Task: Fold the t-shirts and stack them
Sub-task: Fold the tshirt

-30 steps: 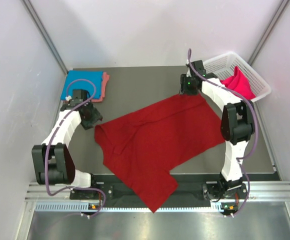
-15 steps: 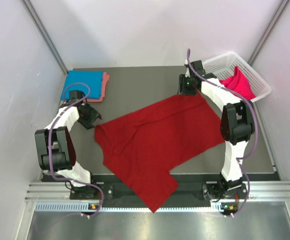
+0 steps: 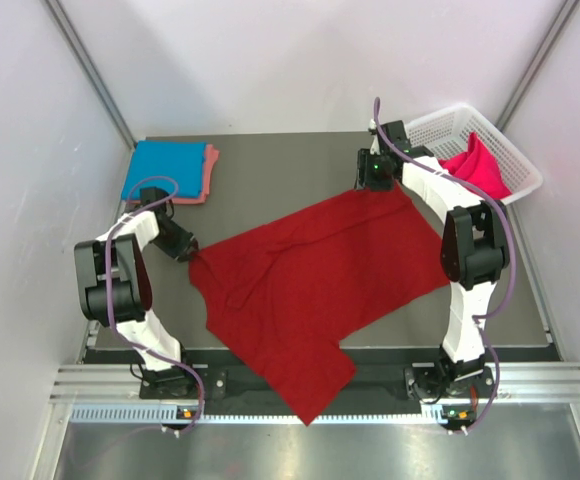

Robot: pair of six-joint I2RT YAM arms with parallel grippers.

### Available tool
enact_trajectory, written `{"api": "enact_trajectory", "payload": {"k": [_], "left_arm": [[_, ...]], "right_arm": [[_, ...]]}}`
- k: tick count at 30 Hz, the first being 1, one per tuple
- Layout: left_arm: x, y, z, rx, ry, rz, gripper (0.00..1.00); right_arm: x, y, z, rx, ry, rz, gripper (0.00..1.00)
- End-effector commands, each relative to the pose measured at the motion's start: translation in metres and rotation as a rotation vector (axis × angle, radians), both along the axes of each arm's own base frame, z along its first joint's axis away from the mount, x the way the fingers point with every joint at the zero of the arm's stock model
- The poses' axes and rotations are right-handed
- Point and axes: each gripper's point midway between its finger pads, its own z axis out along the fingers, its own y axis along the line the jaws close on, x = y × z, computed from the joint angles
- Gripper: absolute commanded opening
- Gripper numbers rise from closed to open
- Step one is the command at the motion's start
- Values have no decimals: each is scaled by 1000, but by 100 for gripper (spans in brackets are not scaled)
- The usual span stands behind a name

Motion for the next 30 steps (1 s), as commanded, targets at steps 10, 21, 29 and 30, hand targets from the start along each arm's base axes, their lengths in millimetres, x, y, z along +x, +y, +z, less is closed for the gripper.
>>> {"api": "enact_trajectory", "payload": {"k": [10,21,29,30], "left_arm": [[17,52,4,119,4,-8,0],[22,64,20,105,-50,-34,34],[-1,56,67,171,-103,-35,58],[-3,54,72,179,-111,-38,57]], "right_arm": [[13,7,11,8,-49,3,49],[22,-6,-13,-50,-8,-45,48],[18,-58,-17,10,43,-218,22],[13,-64,-16,33,50,-238,19]]}}
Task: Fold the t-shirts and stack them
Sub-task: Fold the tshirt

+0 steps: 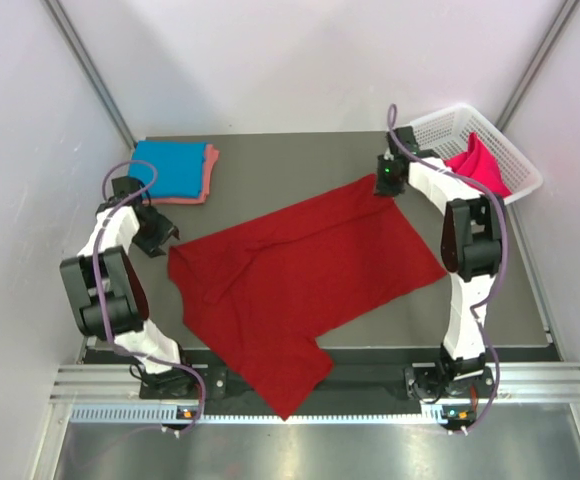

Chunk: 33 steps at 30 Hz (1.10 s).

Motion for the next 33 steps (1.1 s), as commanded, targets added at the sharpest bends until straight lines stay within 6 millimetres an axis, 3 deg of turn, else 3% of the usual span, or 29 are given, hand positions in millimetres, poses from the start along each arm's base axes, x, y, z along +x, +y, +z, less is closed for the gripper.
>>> {"api": "enact_trajectory", "payload": {"k": [1,3,4,7,11,16,26,33], "left_arm": [[-10,-4,40,58,-72,-10,57],[-11,-18,58,70,-125,-41,57],[-13,-25,66,70,-153,-54,56],[-13,-58,74,22,-189,-136,54],[-12,-100,72,-19,-199,-247,52],[-12,-135,69,-46,-203,-327,50],[-13,-141,60,-47,-175,-355,49],[-13,-141,56,-43,-160,-369,49]], "right_arm": [[-5,-24,20,83,-16,-98,19],[-11,-26,17,109,-18,-115,22],[-13,-23,14,132,-11,-118,32],[-15,-28,4,217,-1,-192,44],[-6,-30,-3,283,-23,-256,45],[0,-31,-10,320,-23,-292,44],[8,-44,-18,347,-33,-368,42],[20,-52,-18,331,-58,-388,29]]}}
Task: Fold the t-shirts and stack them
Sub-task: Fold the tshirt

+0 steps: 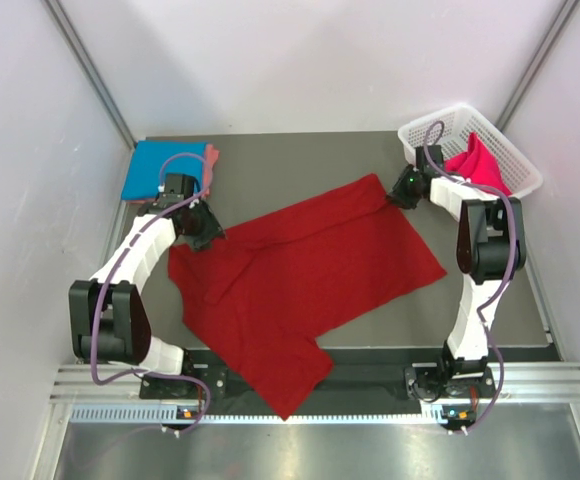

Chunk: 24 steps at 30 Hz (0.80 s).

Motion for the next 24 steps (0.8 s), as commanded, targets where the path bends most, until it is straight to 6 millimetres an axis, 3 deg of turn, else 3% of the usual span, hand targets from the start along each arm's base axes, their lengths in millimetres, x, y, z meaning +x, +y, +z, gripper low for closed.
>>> {"api": "enact_trajectory", "payload": {"k": [1,7,9,11,14,20,23,24], "left_arm": [[6,-2,4,-2,-27,-19,50],[8,-1,6,2,-31,-23,50],[8,-2,6,0,-31,-23,50],[7,-2,7,0,-31,-23,50],[5,-1,6,0,-28,-23,50],[2,-1,5,-1,-23,-18,50],[3,0,6,5,-23,-16,50],[2,0,6,7,-20,-15,50]], "right_arm": [[24,-7,13,-5,-76,-25,27],[30,-1,31,-2,-174,38,0],[26,2,35,-6,-220,83,0],[28,3,51,-15,-279,103,0],[24,1,55,-41,-291,114,0],[3,-12,23,-82,-149,56,0],[-4,-17,6,-103,-59,39,21],[-12,-19,-1,-112,-5,41,36]]}}
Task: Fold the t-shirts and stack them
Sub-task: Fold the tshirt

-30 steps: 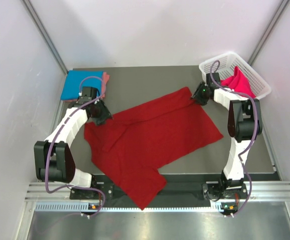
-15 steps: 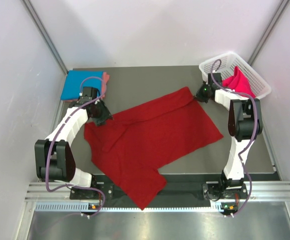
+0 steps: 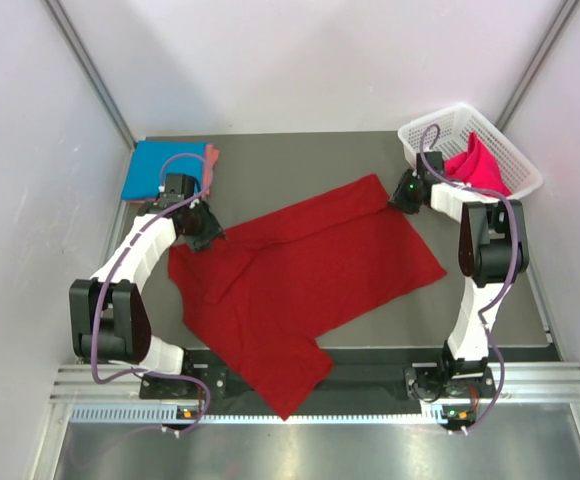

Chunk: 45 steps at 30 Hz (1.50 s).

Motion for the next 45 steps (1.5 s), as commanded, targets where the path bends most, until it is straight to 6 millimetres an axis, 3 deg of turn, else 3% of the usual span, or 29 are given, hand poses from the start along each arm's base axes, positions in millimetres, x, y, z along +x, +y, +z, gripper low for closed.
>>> {"api": "enact_trajectory", "payload": {"k": [1,3,6,11,14,16,18,19,23,26,30,34,36,39,45], "left_arm": [[2,0,8,4,-24,-9,50],[2,0,10,3,-25,-9,50],[0,1,12,7,-31,-5,50],[-5,3,8,14,-23,0,49],[-7,2,5,8,-17,2,49],[-5,1,5,4,-21,2,49],[-2,-1,3,-5,-20,-15,42],[-1,-6,4,-22,-21,-33,42],[10,-14,-3,-26,-11,-95,47],[17,-20,-12,-46,-22,-138,49],[21,-22,-27,-49,32,-172,47],[23,-19,-31,-27,31,-200,45],[22,-17,-30,-14,21,-215,48],[26,-15,-35,3,5,-242,53],[47,-11,-52,5,1,-271,49]], "right_arm": [[1,-15,11,-70,35,-27,39],[2,-22,18,-108,30,-31,40],[11,-22,47,-157,-41,-2,40],[16,3,75,-189,-111,88,35],[17,20,67,-150,-105,124,23],[16,24,56,-116,-75,127,11],[15,23,40,-110,-42,121,0],[14,21,34,-110,-31,116,0],[15,19,14,-101,8,129,0],[15,22,17,-101,7,159,4],[16,30,41,-143,-32,201,23],[5,37,83,-189,-86,235,32],[0,41,94,-201,-101,249,38],[-11,54,110,-200,-116,293,39],[-36,76,131,-162,-155,355,39]]}}
